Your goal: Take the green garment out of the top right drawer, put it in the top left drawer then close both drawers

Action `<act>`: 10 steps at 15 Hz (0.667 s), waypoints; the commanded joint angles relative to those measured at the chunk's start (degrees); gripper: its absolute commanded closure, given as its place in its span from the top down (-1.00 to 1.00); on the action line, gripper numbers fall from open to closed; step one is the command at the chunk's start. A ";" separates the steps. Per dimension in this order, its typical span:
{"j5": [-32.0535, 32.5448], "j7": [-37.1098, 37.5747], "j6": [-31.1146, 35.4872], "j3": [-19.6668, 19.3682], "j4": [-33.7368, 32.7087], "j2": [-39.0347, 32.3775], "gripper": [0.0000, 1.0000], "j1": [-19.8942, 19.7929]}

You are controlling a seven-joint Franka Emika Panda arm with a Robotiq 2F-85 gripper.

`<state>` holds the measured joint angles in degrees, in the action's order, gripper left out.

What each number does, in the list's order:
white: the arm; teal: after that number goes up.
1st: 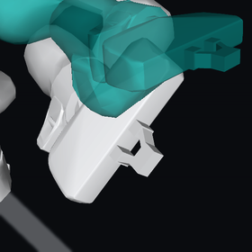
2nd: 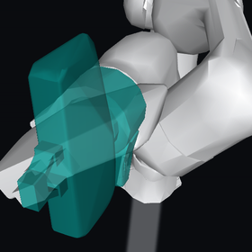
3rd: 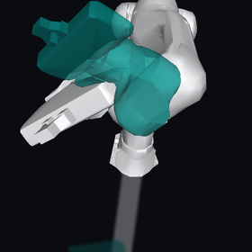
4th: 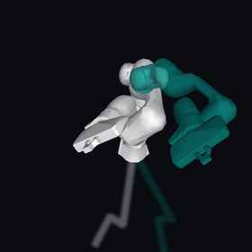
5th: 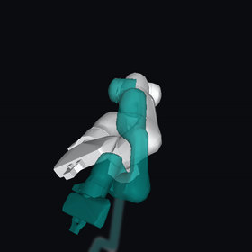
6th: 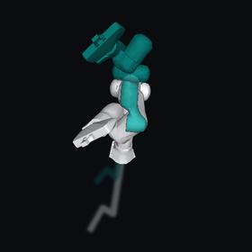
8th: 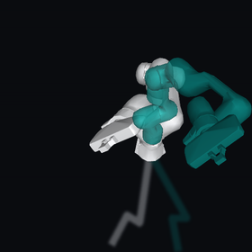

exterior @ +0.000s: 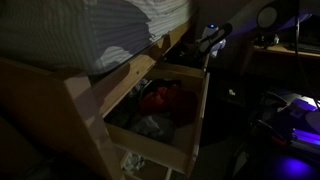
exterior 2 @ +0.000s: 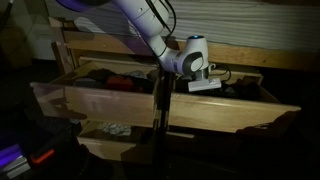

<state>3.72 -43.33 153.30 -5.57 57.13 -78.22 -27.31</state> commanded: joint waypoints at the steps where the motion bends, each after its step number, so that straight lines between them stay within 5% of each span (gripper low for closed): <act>1: -0.20 -1.08 2.18 1.24 2.06 3.97 -0.95 0.01; 5: -0.47 -3.60 -6.27 3.67 3.75 9.71 -0.95 -0.08; 10: -1.85 -11.39 -28.42 8.75 1.61 14.96 -0.95 -1.97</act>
<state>3.12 -49.60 134.26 0.35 56.96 -67.57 -27.62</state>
